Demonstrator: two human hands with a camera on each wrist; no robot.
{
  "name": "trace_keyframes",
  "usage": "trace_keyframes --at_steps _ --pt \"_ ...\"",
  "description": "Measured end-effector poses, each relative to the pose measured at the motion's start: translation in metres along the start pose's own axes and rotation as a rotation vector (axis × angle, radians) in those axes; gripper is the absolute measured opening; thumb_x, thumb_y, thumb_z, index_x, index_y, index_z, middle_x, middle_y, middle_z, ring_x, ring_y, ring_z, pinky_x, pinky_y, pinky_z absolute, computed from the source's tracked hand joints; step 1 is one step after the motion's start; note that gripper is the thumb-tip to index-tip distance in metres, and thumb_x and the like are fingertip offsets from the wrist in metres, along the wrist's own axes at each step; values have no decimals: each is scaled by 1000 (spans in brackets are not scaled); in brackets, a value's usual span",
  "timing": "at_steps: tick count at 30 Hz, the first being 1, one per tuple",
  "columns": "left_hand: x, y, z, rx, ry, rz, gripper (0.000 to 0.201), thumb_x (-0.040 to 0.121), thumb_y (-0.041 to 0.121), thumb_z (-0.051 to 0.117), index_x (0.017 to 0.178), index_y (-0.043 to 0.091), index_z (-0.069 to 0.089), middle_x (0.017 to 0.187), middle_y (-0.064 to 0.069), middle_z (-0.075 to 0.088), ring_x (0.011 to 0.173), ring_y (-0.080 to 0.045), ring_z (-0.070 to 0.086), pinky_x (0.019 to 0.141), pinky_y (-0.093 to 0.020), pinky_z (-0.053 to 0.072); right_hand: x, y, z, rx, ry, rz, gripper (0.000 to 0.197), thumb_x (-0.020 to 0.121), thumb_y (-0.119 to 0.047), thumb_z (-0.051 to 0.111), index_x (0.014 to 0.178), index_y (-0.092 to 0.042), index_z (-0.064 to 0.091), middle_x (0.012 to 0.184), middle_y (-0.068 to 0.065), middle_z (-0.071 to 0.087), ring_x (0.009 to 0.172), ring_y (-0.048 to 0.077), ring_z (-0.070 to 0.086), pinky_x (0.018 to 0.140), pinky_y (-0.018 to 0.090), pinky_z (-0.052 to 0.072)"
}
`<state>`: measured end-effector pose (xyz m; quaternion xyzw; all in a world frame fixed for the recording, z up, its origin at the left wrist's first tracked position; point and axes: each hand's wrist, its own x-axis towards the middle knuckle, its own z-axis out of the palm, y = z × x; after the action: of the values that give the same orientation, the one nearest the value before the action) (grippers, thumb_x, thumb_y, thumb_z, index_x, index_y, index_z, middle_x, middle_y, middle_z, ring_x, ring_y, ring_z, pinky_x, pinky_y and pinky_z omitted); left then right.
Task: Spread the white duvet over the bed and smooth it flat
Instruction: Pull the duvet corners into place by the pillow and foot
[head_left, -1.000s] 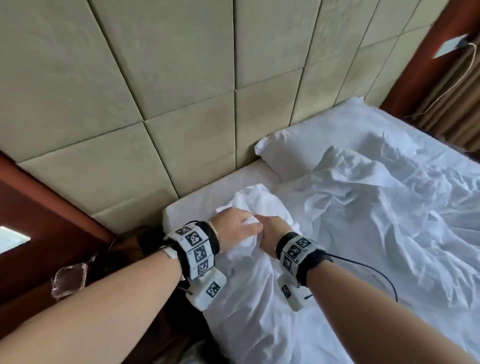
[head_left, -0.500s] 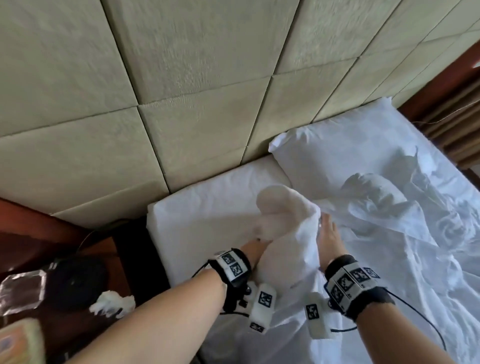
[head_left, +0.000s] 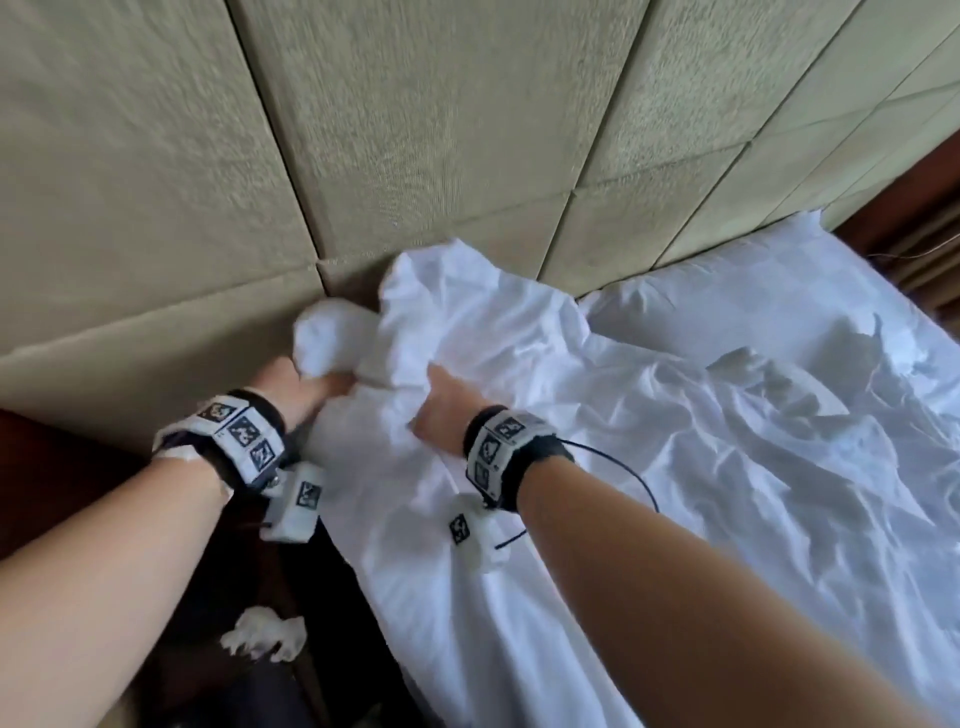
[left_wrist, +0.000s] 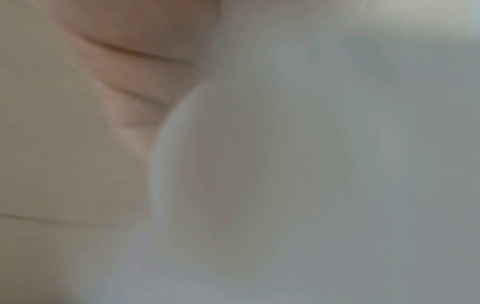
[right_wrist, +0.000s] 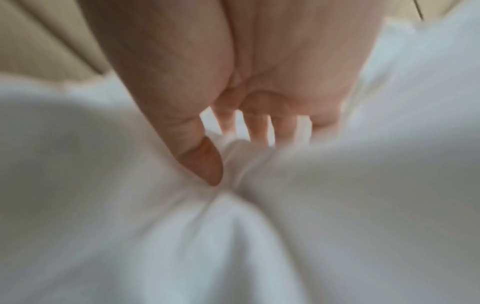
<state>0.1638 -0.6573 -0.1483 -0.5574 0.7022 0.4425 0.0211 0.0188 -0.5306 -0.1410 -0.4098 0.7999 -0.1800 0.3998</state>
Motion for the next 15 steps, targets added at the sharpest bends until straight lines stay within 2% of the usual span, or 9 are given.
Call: trace_keyframes --at_steps 1,2,4,5,7,9,12,15 --pt "12 -29 8 230 -100 -49 57 75 37 75 121 6 61 122 -20 63 111 -27 62 89 -31 48 -8 8 10 -83 -116 57 61 87 -28 57 143 -17 33 136 8 50 122 29 51 101 35 42" --pt "23 -52 16 386 -183 -107 65 73 39 75 126 6 57 128 -19 60 116 -29 59 95 -32 47 -13 26 22 -157 -205 120 62 89 -24 56 145 -19 30 140 8 48 124 29 49 101 34 41" --pt "45 -75 36 474 -207 -207 74 63 47 77 119 3 57 120 -20 64 107 -30 63 90 -35 50 -24 63 31 -169 -208 221 60 89 -23 55 144 -22 32 143 9 46 127 27 48 102 32 41" --pt "49 -71 47 524 -201 -194 71 65 47 76 116 3 55 118 -19 64 105 -31 63 89 -36 50 -23 83 31 -136 -174 280 57 89 -23 55 143 -22 35 142 8 46 127 27 49 102 32 41" --pt "57 -51 76 603 -204 -70 61 77 42 68 124 8 48 125 -15 59 111 -30 59 93 -35 49 -30 114 19 -98 -105 389 53 89 -22 55 139 -22 40 140 7 50 124 27 51 101 31 43" --pt "64 -10 120 643 -255 83 59 84 42 60 133 13 44 133 -12 53 120 -30 54 99 -35 46 -43 140 1 -74 -23 471 49 87 -20 55 135 -23 44 136 5 53 122 25 52 100 29 42" --pt "64 47 192 681 -350 283 68 80 49 63 135 18 39 138 -10 44 126 -31 44 104 -42 41 -64 174 -30 -49 118 549 45 85 -18 58 129 -21 50 131 3 57 119 22 55 99 27 42" --pt "58 88 261 719 -369 488 78 72 53 69 135 21 36 141 -9 36 132 -30 35 104 -45 37 -96 209 -55 -10 213 646 42 86 -17 59 127 -18 52 129 2 58 118 21 55 97 25 41"
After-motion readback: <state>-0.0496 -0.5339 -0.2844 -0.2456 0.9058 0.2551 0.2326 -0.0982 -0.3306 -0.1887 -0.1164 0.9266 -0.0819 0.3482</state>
